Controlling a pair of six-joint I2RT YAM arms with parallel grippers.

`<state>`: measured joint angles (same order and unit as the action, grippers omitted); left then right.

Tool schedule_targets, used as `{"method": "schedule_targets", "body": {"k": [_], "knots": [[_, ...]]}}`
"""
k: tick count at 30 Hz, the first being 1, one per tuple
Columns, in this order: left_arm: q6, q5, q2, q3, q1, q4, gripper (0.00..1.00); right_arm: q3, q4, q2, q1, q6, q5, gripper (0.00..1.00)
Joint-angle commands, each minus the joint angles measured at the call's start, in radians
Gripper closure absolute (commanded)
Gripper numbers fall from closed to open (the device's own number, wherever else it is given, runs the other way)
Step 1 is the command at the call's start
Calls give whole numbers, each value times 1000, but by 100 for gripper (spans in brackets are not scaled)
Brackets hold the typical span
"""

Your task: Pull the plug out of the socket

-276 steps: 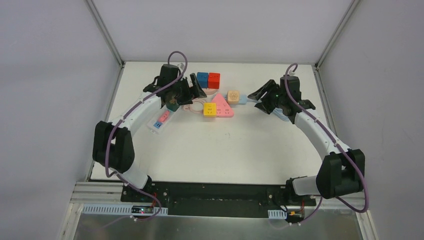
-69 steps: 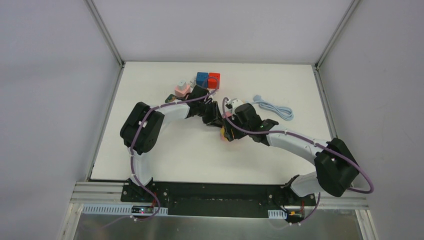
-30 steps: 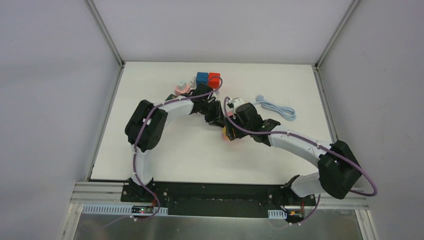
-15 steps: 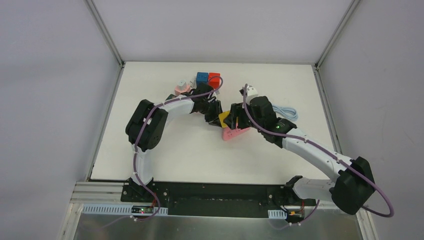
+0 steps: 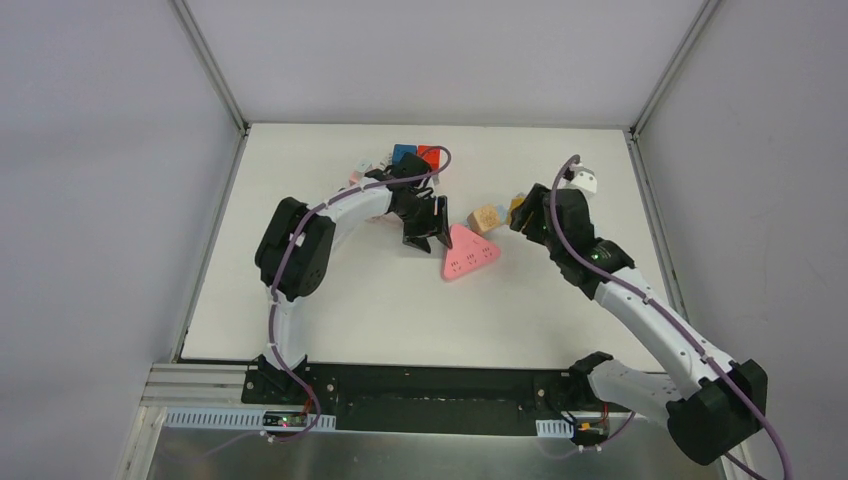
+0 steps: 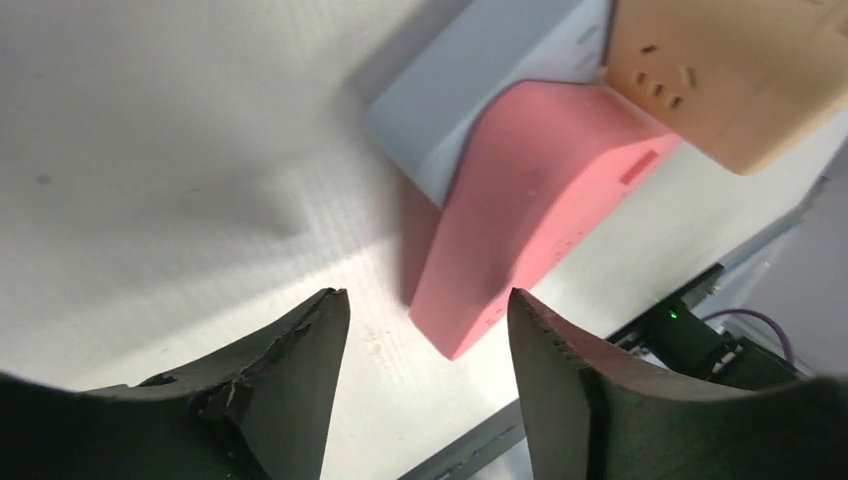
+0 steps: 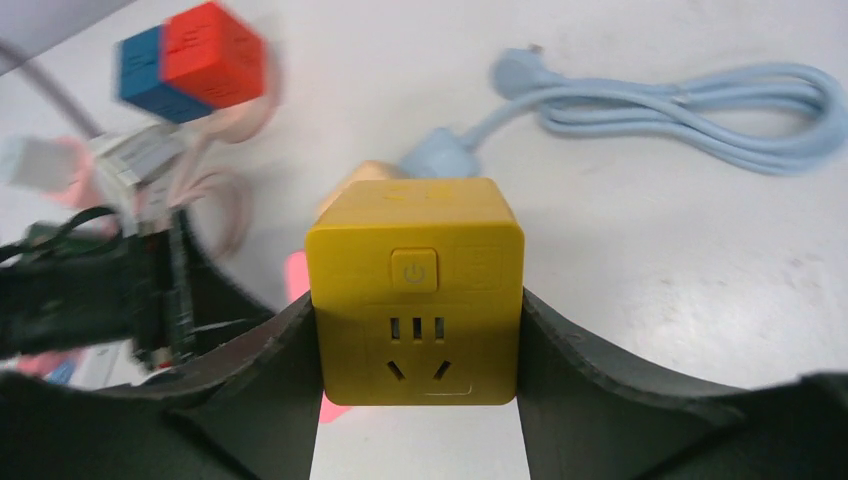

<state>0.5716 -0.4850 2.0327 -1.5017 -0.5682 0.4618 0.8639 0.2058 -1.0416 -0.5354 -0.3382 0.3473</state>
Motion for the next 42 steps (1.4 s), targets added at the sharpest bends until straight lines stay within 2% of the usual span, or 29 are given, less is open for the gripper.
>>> {"method": "schedule_targets", "body": {"k": [1,6,10,13,15,17,19,26,30,36,38,42], "knots": [[-66,88,-64,-17,18,96,35,56,184,-33,120,-164,124,98],[-94,145,-178,70,33,53,23,30,294,-95,331,-274,-1,94],[-113,176,-277,133,36,22,16,-25,269,-130,500,-301,-229,88],[-115,219,-345,169,39,23,9,-94,204,-138,584,-313,-373,80],[-101,273,-394,195,41,39,5,-123,179,-137,618,-321,-401,68],[-94,294,-430,225,44,37,3,-147,175,-133,631,-337,-375,50],[-100,313,-460,246,45,49,1,-165,170,-134,647,-344,-354,41],[-134,373,-573,295,46,78,1,-121,287,-136,657,-338,-194,16],[-151,358,-611,299,46,104,5,-77,344,-72,657,-312,-140,9],[-173,315,-662,325,46,112,6,22,399,36,619,-288,-72,8],[-173,295,-674,332,46,109,6,66,397,47,577,-279,-103,8],[-174,248,-679,348,47,88,7,87,279,49,473,-221,-254,8]]}}
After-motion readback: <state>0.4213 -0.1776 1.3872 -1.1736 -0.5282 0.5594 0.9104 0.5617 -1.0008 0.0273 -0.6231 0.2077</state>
